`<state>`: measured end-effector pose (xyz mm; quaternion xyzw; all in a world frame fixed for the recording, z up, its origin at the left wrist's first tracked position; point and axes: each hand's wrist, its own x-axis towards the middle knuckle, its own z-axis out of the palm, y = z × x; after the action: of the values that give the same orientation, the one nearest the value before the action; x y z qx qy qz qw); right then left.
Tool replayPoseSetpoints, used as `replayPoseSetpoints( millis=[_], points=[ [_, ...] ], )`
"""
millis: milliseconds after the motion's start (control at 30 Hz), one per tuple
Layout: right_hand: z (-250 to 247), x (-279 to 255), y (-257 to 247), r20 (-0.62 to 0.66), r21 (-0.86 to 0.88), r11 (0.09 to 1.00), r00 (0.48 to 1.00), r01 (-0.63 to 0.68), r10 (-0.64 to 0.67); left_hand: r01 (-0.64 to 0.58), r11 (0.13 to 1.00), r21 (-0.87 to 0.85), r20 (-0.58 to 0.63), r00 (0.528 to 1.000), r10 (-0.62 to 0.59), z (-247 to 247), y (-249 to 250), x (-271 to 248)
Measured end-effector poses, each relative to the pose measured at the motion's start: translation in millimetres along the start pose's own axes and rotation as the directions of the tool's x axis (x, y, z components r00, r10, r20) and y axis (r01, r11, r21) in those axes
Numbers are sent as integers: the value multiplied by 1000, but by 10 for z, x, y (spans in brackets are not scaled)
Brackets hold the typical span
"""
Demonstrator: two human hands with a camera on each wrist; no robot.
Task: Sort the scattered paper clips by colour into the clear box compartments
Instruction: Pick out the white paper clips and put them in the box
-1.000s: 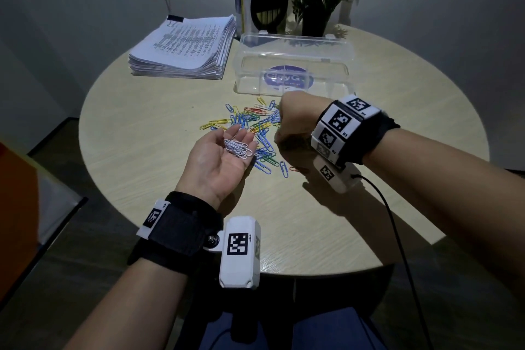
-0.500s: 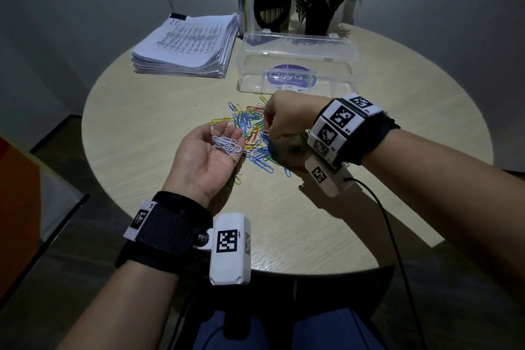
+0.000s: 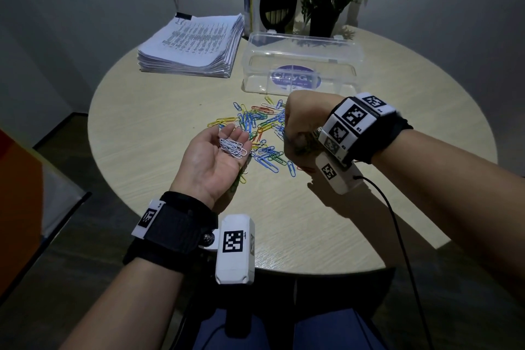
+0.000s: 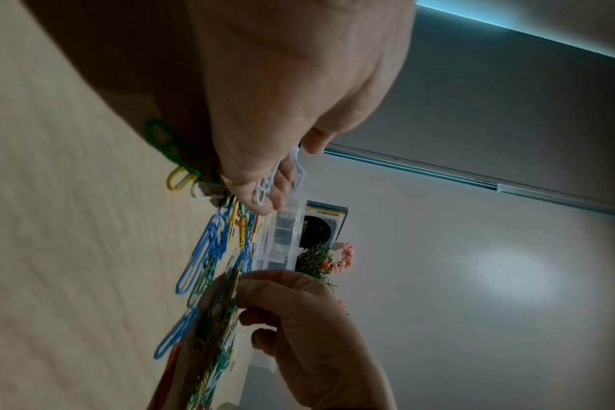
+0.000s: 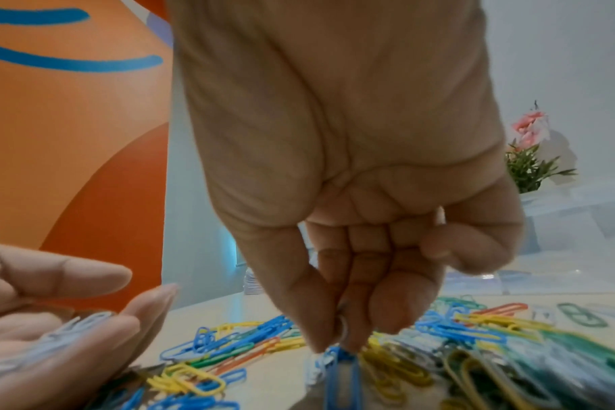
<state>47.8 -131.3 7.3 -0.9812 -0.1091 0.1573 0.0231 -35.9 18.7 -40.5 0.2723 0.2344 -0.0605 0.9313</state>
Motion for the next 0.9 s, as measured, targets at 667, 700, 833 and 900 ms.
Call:
replayPoseSetpoints(
  millis=[667, 700, 833, 900],
  points=[
    [-39, -143, -70, -97, 341, 905, 967, 255, -236, -12, 999, 31, 38, 999, 11, 127, -16, 68],
    [-69, -176, -114, -104, 358, 887, 956, 292, -273, -1, 1000, 6, 54, 999, 1, 140, -28, 73],
    [-97, -243, -283, -85, 377, 853, 931, 360, -355, 21, 999, -24, 101, 995, -18, 176, -73, 84],
    [-97, -237, -301, -117, 435, 827, 933, 357, -341, 12, 998, -60, 84, 996, -7, 166, -56, 64]
  ],
)
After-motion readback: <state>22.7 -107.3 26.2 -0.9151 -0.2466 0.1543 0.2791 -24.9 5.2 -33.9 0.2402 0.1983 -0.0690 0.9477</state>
